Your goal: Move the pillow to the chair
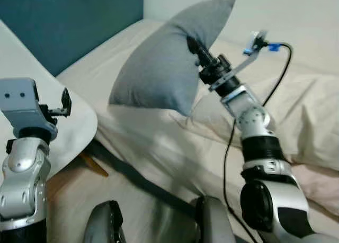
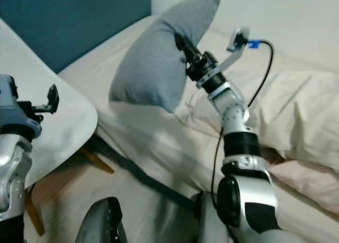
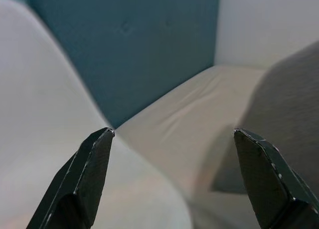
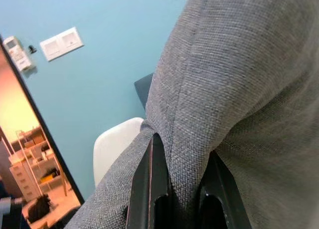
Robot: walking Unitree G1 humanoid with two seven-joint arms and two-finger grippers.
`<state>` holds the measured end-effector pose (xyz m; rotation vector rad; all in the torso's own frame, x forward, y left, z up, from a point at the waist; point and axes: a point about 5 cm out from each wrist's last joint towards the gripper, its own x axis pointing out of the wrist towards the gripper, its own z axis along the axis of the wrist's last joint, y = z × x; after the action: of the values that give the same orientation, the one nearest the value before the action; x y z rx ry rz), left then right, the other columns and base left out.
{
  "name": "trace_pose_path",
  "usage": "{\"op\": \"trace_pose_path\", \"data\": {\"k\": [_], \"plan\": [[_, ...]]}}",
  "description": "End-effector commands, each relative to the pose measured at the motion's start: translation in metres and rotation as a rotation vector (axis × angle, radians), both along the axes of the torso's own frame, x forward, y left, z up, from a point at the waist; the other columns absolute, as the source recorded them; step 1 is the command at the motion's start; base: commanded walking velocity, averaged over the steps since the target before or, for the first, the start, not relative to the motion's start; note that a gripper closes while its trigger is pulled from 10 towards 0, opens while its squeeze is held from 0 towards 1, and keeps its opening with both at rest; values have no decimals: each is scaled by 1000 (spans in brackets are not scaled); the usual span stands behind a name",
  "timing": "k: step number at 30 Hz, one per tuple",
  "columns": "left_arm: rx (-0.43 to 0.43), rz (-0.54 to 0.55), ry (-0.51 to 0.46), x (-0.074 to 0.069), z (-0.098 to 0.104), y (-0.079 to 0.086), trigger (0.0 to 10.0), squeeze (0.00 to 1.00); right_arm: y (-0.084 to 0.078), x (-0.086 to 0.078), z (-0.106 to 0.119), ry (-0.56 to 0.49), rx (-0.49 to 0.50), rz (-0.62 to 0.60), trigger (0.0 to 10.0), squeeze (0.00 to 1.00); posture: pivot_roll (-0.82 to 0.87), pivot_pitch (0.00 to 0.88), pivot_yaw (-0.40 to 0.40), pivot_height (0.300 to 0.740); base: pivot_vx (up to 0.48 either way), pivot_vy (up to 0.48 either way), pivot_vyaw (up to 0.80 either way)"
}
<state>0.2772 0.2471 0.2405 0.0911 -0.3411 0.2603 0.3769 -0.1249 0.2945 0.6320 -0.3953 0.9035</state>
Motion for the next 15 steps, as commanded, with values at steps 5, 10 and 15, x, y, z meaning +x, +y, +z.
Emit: {"op": "trace_pose_path", "data": {"k": [5, 10, 15], "plan": [[-15, -74, 13, 0, -11, -24, 10000, 0, -2, -10, -20, -7, -120, -56, 0, 0, 93, 0, -58, 476, 0, 0, 0], [-40, -181, -8, -3, -12, -63, 10000, 0, 18, -38, -14, 25, -68, 37, 0, 0, 63, 0, -68, 501, 0, 0, 0], [-73, -221, 23, -6, -22, -79, 10000, 0, 34, -54, -39, 87, -92, 106, 0, 0, 67, 0, -64, 516, 0, 0, 0]]}}
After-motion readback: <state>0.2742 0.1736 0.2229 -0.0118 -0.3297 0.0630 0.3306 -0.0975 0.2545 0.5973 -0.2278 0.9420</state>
